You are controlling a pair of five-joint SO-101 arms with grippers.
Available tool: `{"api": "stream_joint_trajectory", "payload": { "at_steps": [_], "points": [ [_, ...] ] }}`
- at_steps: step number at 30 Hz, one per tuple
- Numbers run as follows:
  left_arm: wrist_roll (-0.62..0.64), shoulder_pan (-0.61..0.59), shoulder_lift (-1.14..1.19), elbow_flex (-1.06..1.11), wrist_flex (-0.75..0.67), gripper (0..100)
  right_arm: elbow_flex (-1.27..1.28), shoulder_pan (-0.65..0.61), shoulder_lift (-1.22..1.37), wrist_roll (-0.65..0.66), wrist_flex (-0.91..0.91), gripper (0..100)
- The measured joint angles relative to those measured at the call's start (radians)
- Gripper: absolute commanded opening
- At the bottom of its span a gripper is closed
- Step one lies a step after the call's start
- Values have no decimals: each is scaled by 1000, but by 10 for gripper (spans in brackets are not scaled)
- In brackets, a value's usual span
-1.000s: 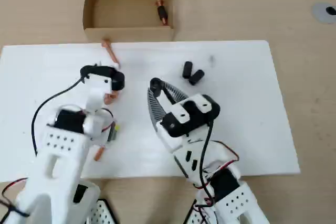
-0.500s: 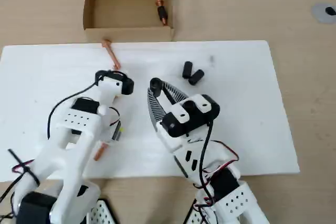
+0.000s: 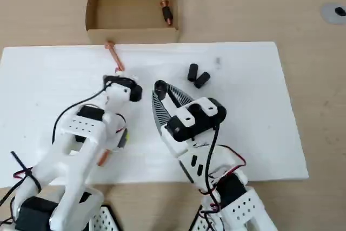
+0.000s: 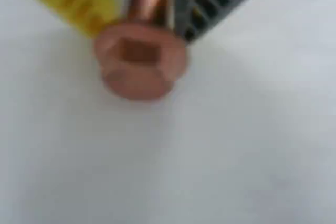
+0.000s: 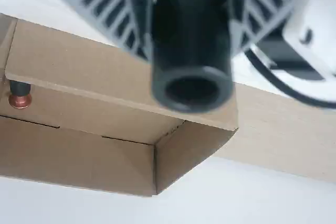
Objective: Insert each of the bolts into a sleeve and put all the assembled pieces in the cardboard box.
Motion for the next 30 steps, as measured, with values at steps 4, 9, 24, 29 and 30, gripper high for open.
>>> {"api": "stream_joint_trajectory", "payload": {
  "at_steps": [4,9,24,29,30],
  "points": [
    [0,5,2,-6,12,9,0,0,0,0,0,9],
    [2,-21,17,-121,127,9,0,0,0,0,0,9],
    [256,-21,-755,-377,204,7,0,0,0,0,0,9],
    [299,54,-1115,-210,-2,6,5,-72,0,-2,0,9],
    [301,71,-1181,-164,-51,6,9,-92,0,-2,0,9]
  ]
}}
